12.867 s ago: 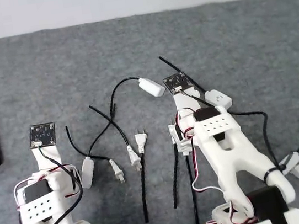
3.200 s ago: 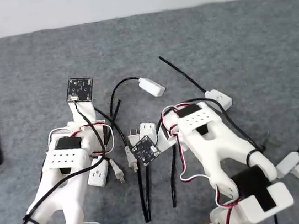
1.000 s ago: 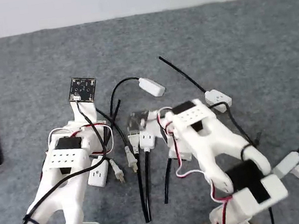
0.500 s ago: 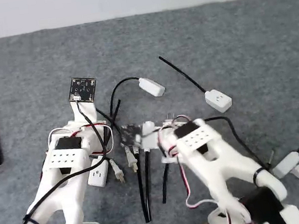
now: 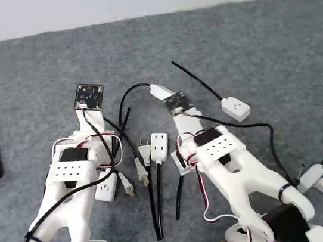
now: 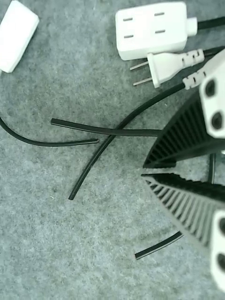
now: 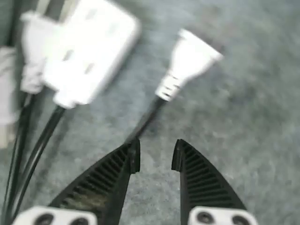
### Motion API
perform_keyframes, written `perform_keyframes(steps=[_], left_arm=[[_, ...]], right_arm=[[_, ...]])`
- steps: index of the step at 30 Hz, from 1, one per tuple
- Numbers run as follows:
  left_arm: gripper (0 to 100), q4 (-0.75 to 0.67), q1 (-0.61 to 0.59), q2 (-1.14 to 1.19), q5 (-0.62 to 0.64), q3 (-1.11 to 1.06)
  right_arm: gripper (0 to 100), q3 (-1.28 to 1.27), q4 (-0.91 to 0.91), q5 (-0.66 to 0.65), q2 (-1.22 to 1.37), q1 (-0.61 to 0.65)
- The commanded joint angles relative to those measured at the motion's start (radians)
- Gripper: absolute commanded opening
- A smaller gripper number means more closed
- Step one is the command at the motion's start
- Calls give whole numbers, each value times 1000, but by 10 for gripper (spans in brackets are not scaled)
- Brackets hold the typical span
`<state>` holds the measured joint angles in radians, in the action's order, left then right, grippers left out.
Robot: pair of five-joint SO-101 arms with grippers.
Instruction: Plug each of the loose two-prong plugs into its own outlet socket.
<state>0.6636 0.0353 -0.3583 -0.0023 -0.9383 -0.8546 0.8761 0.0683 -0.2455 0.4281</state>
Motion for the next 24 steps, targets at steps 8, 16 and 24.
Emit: perform_keyframes(steps=[8, 16, 24], left_arm=[[13, -21, -3, -35, -8, 39], [13, -21, -3, -35, -8, 39], [13, -23, -3, -35, -8, 39]], right_arm=[[140, 57, 5, 32, -48, 96], [140, 28, -22, 32, -39, 94], [139, 66, 15, 26, 71, 96]])
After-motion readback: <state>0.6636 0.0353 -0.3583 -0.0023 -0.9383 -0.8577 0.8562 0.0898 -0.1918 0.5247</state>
